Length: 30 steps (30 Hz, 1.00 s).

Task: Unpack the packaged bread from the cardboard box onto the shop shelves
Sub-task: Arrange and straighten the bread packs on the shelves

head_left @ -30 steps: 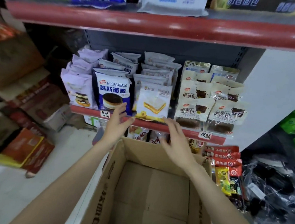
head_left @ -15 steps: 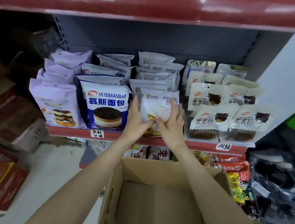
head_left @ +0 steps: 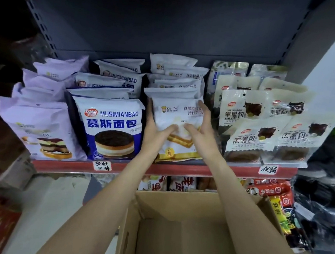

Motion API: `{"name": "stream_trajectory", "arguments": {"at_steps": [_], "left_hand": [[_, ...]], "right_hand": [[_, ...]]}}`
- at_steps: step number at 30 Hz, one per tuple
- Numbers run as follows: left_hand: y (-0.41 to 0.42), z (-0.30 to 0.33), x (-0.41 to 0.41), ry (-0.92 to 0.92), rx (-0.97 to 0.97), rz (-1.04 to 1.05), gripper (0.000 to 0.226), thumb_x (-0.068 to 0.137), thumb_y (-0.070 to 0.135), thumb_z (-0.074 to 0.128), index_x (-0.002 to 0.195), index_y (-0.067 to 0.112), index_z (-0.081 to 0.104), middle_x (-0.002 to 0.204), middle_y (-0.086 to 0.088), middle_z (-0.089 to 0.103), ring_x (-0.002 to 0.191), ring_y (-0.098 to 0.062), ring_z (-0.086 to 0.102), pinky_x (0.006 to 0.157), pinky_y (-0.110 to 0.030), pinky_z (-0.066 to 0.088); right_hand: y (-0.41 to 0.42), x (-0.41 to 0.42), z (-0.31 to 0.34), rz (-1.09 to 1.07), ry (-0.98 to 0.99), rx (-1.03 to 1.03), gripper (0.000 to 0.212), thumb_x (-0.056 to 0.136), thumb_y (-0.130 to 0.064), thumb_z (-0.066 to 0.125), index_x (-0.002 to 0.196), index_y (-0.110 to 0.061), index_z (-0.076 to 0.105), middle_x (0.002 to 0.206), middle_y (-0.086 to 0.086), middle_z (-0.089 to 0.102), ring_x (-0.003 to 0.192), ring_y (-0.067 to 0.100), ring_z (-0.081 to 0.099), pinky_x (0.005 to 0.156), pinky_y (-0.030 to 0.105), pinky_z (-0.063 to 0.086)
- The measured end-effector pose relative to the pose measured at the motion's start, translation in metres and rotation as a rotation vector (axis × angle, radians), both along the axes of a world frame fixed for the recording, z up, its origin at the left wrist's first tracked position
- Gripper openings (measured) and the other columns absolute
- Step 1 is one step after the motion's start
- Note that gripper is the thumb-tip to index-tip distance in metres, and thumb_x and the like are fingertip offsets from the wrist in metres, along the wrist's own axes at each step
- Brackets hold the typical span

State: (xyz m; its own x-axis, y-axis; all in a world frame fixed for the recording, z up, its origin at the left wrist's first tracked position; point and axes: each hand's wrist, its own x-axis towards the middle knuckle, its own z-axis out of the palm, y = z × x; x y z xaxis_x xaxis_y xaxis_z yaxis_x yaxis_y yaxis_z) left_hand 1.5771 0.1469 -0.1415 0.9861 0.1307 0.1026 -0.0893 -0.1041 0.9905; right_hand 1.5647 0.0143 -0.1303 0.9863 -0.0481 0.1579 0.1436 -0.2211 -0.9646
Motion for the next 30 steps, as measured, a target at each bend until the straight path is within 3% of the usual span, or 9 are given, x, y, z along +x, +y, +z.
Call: {"name": "stream_trajectory", "arguments": {"at_steps": [5,8,10,13,16,19,22,26,30], "left_hand": [[-0.003,-0.012,-0.013,-0.064,-0.009,-0.027,0.077,0.077,0.016,0.064,0.145,0.023,0.027,0.146,0.005,0.041,0.134,-0.009,0.038,0.112,-0.038,0.033],[-0.006,-0.009,-0.016,-0.041,0.007,-0.078,0.068,0.075,0.021,0.063,0.132,0.033,0.029,0.131,0.013,0.049,0.124,-0.004,0.047,0.103,-0.028,0.040],[-0.007,-0.006,-0.009,-0.029,0.012,-0.054,0.082,0.073,0.027,0.070,0.139,0.030,0.020,0.142,0.008,0.040,0.131,-0.006,0.039,0.107,-0.027,0.034],[-0.005,0.002,0.003,-0.010,0.008,-0.013,0.098,0.080,0.023,0.073,0.150,0.021,0.005,0.154,0.004,0.025,0.137,-0.006,0.027,0.113,-0.026,0.025],[-0.004,0.004,0.013,0.025,-0.018,-0.021,0.086,0.085,0.023,0.069,0.149,0.021,0.011,0.146,0.005,0.037,0.134,-0.012,0.036,0.112,-0.028,0.029],[-0.009,0.008,0.015,0.059,-0.036,-0.010,0.078,0.086,0.018,0.067,0.147,0.019,0.018,0.127,0.012,0.047,0.122,-0.009,0.044,0.099,-0.018,0.034],[-0.012,0.008,0.016,0.044,-0.043,0.010,0.076,0.085,0.012,0.067,0.145,0.020,0.021,0.107,0.024,0.051,0.102,0.002,0.052,0.079,-0.003,0.039],[-0.011,0.000,0.007,0.025,-0.005,0.005,0.059,0.085,0.016,0.067,0.132,0.026,0.032,0.106,0.026,0.055,0.095,0.012,0.054,0.076,-0.002,0.040],[-0.010,-0.001,0.000,0.020,0.012,0.006,0.060,0.087,0.018,0.066,0.130,0.030,0.027,0.107,0.025,0.054,0.092,0.020,0.050,0.072,0.003,0.038]], "right_hand": [[0.005,-0.025,0.006,-0.045,-0.054,-0.042,0.072,0.091,-0.009,0.055,0.147,-0.027,0.013,0.146,-0.015,0.029,0.096,0.006,0.054,0.067,0.010,0.044],[0.009,-0.036,0.012,-0.093,-0.025,0.041,0.075,0.092,-0.003,0.052,0.150,-0.013,0.005,0.143,0.016,0.040,0.108,0.023,0.026,0.080,0.023,0.037],[0.012,-0.028,0.014,-0.116,0.039,0.052,0.074,0.094,-0.012,0.052,0.150,-0.015,0.004,0.141,0.026,0.036,0.112,0.020,0.030,0.084,0.028,0.036],[0.009,-0.006,0.007,-0.135,0.039,0.053,0.065,0.091,-0.031,0.056,0.145,-0.020,0.022,0.146,0.004,0.038,0.127,0.012,0.043,0.105,0.033,0.038],[0.004,0.013,-0.001,-0.127,0.055,0.099,0.048,0.092,-0.029,0.054,0.133,-0.024,0.031,0.127,-0.007,0.050,0.119,0.009,0.048,0.096,0.027,0.038],[0.003,0.019,-0.001,-0.096,0.085,0.149,0.047,0.094,-0.029,0.053,0.134,-0.026,0.028,0.112,-0.018,0.055,0.108,0.003,0.053,0.088,0.022,0.038],[0.005,0.015,-0.002,-0.090,0.073,0.185,0.056,0.095,-0.030,0.052,0.141,-0.030,0.021,0.129,-0.010,0.051,0.120,0.008,0.049,0.099,0.025,0.039],[0.003,0.003,-0.005,-0.076,-0.004,0.161,0.059,0.096,-0.033,0.050,0.144,-0.037,0.017,0.147,-0.012,0.036,0.131,0.003,0.038,0.102,0.021,0.034],[0.002,-0.002,-0.009,-0.067,-0.003,0.072,0.061,0.095,-0.040,0.049,0.144,-0.041,0.013,0.135,-0.023,0.042,0.119,-0.007,0.045,0.092,0.011,0.039]]}}
